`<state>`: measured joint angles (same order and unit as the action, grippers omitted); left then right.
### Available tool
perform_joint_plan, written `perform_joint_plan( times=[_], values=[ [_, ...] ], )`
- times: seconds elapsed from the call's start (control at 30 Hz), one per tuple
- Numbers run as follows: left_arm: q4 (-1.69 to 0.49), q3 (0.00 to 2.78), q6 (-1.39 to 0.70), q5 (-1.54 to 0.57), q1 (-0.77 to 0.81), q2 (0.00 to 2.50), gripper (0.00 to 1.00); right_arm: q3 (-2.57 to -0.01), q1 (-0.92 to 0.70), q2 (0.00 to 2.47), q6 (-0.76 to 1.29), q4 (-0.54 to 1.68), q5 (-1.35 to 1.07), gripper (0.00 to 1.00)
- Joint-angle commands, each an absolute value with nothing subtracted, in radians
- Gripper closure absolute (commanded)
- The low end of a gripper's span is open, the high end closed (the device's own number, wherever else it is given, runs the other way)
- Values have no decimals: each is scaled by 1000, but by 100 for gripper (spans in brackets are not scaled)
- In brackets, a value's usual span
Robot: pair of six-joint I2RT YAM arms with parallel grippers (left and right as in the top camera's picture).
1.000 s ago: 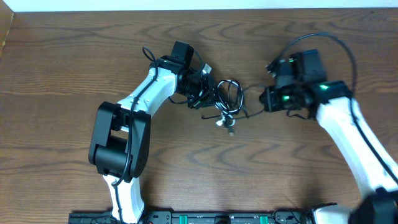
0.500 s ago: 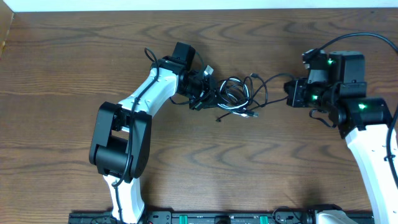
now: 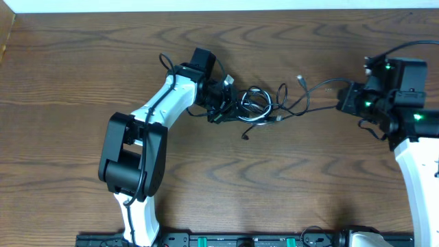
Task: Untangle cables
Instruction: 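Pull the black cable right with the right gripper, left gripper moving left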
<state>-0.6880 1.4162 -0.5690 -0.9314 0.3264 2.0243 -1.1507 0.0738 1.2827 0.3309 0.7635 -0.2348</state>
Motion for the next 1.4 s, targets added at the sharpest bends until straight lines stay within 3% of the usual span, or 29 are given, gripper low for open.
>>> perform_joint_plan(
  times=[0.0,0.7,1.17,1.37],
  values=[
    [-715,1411,-545,-818,266,2032,92,-1164,138,1255,371,752,-80,99],
    [-871,1411,-302,-815,69,2032,92,-1164,160,1255,371,723,48,99],
    [-911,1411,-316,-562,43,2032,92,-1164,160,1271,381,723,101,99],
    [-913,1411,-318,-561,45,2032,92,-1164,160,1323,381,725,76,99]
  ],
)
